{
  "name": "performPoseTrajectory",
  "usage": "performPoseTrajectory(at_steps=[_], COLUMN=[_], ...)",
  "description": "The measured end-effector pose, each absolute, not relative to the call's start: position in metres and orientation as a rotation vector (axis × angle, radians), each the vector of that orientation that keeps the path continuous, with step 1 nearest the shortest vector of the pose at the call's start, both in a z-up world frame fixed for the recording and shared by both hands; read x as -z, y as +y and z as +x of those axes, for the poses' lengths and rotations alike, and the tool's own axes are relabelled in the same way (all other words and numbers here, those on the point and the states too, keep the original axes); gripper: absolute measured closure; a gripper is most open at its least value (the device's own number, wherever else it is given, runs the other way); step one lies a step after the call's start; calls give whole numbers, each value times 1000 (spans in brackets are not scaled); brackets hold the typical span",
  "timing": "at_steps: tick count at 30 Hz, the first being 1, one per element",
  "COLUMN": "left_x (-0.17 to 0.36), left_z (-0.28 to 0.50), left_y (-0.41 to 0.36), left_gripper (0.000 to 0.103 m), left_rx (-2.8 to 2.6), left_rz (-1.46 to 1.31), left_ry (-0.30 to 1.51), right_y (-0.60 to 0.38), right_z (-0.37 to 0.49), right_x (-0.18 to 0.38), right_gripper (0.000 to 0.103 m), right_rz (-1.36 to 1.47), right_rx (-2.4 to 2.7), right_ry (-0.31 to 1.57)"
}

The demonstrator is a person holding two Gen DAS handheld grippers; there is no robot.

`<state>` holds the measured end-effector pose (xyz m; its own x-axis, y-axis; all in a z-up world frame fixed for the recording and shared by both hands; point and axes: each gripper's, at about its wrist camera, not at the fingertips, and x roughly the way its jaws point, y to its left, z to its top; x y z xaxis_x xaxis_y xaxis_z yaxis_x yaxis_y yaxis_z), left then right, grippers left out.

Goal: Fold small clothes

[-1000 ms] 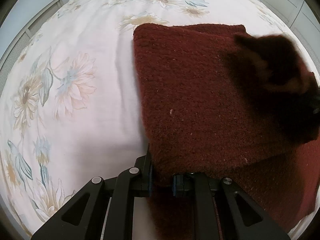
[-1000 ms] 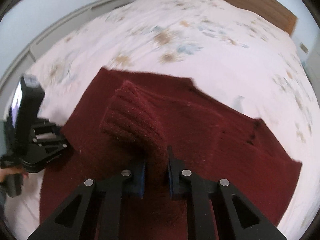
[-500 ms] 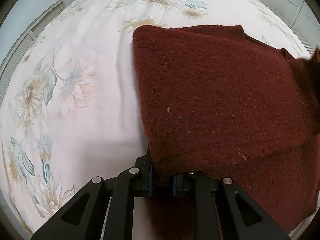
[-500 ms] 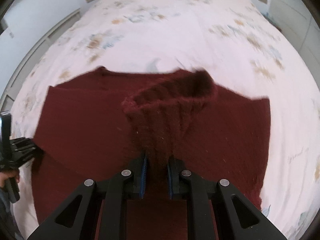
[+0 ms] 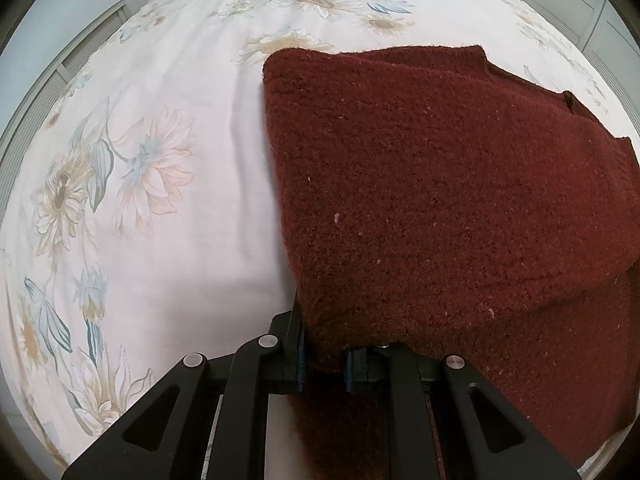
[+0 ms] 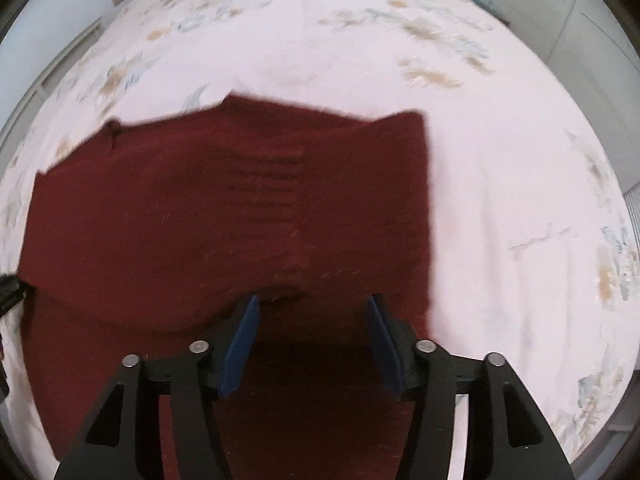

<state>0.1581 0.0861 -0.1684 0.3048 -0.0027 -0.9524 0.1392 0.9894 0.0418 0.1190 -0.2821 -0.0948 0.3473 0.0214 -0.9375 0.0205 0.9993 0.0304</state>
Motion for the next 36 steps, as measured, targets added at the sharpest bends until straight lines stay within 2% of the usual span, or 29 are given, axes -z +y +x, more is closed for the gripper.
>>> performPoseTrajectory(at_steps=[3,11,13,14,15,17,18,23,29,31,33,34,35,36], left_x=[169,171,171,171,171,171,170,167,169,168,165,163,161,157], left_z=[158,154,154,153,153,152,152,150,151,151,149,149,148,146], left_y=[85,79,79,79,78,77,76,73,74,74,75,75,77,79], left_gripper=[91,91,91,91,91,91,91,91,91,88,85,77,61,51], left_rx=[89,72,74,74,76,78,78,73,67,61,57,47,35,27], left_rz=[124,136,133,133,135,142,144,137,136,137,138,133,125,113], left_ry=[1258,1250,1252,1253,1252,1249,1248,1243,1247,1242,1236,1243,1252,1250], right_y=[-292,-264,-253,-251,-252,-255,-256,-263,-256,-257,-260,-262,-264,-268], right_z=[129,161,157,154,152,150,149,142,139,138,135,133,130,128], right_x=[86,130,133,130,129,127,124,110,124,123,118,115,110,107], right_gripper=[30,29,29,38,58,73,87,90,88,83,66,63,54,43], right_rz=[66,62,6,8,31,62,55,30,5,21,22,17,14,16], right_rx=[20,-62,-58,-66,-86,-101,-101,-83,-55,-52,-46,-37,-29,-23], right_ry=[1200,1323,1299,1284,1279,1284,1278,1229,1242,1234,1221,1216,1210,1205])
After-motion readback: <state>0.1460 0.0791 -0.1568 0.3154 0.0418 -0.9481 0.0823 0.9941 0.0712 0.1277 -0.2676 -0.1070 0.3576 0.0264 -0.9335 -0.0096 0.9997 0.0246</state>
